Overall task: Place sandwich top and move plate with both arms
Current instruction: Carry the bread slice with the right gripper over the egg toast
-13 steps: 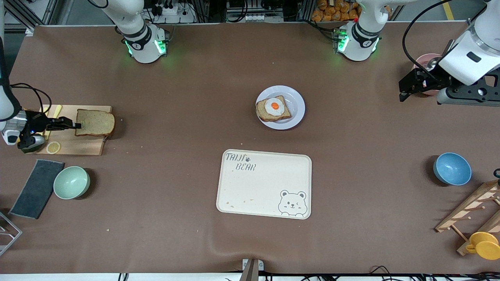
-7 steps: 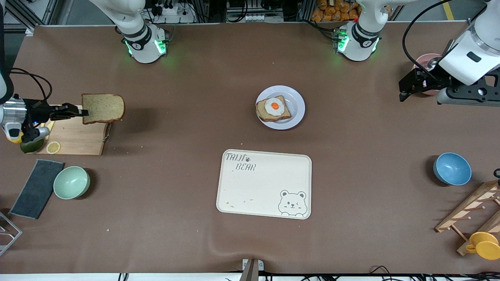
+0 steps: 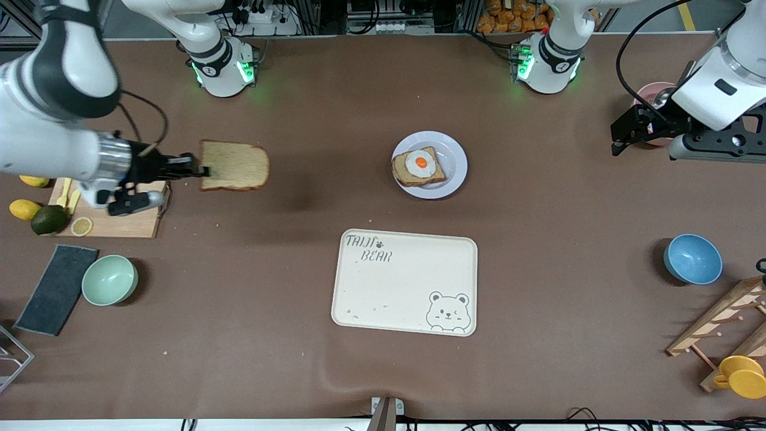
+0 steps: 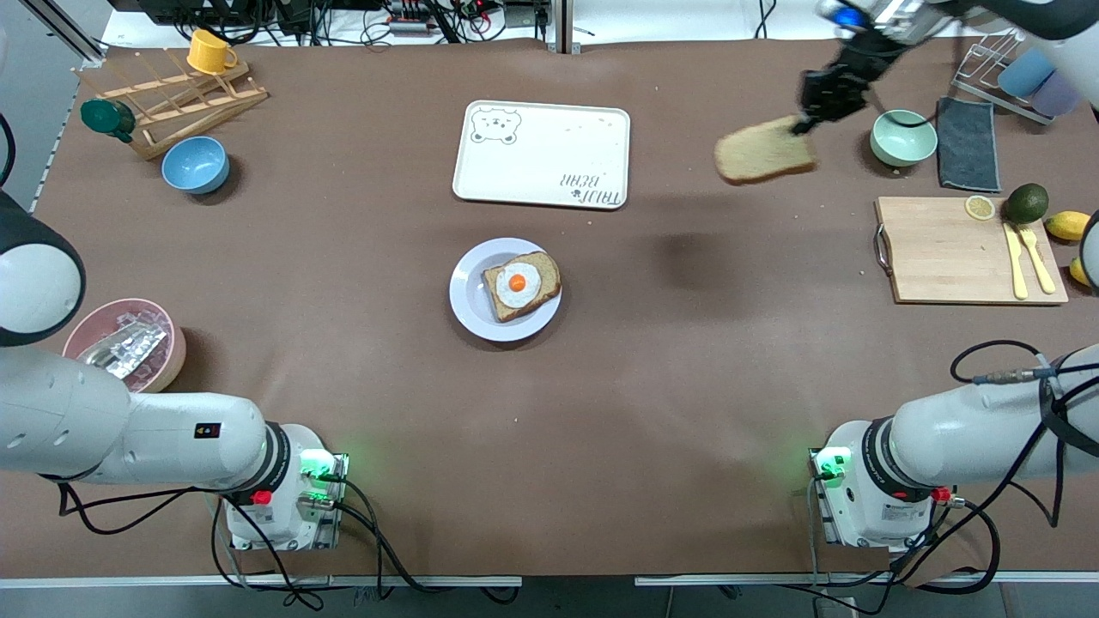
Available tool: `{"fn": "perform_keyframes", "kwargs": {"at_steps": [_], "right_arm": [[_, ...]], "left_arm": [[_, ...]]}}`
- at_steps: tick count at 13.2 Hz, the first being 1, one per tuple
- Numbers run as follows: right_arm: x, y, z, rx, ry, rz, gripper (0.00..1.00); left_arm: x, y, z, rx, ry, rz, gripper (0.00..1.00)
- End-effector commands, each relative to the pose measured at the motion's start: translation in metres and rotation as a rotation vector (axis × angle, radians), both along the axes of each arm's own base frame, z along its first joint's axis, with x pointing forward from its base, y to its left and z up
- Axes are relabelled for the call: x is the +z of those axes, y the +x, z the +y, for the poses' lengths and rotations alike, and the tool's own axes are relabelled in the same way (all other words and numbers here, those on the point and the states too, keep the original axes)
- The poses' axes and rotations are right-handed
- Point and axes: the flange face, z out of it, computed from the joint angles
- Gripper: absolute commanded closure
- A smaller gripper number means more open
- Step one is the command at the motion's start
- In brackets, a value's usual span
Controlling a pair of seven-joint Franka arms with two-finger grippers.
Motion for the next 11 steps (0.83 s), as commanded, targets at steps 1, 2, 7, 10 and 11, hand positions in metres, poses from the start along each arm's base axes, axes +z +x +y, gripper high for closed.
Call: {"fn": "perform_keyframes", "kwargs": {"at_steps": [1,2,7,10,11], "right_arm": [[-0.009,-0.014,0.049,-0.023,0.02,-0.002,1.0],[-0.01,-0.023,0.08,-0.045,-0.003,0.025,1.0],[-0.036,-0.07,0.218,-0.184,-0.077,0.005,1.0],[-0.068,-0.096,0.282,-0.242,-0.095,-0.021,1.0],[-0.078,-0.104,0.294,-0.24,-0.105,-0.02,1.0]], "left_arm": [[0.004,0.001,-0.002,0.0,-0.011,-0.005,0.0],[0.004,0.001,-0.002,0.0,-0.011,-0.005,0.0],[0.004,0.001,-0.001,0.001,-0.009,-0.005,0.0],[0.004,0.001,-0.001,0.001,-0.009,-0.005,0.0],[0.004,0.001,-0.001,0.001,-0.009,-0.005,0.0]]}}
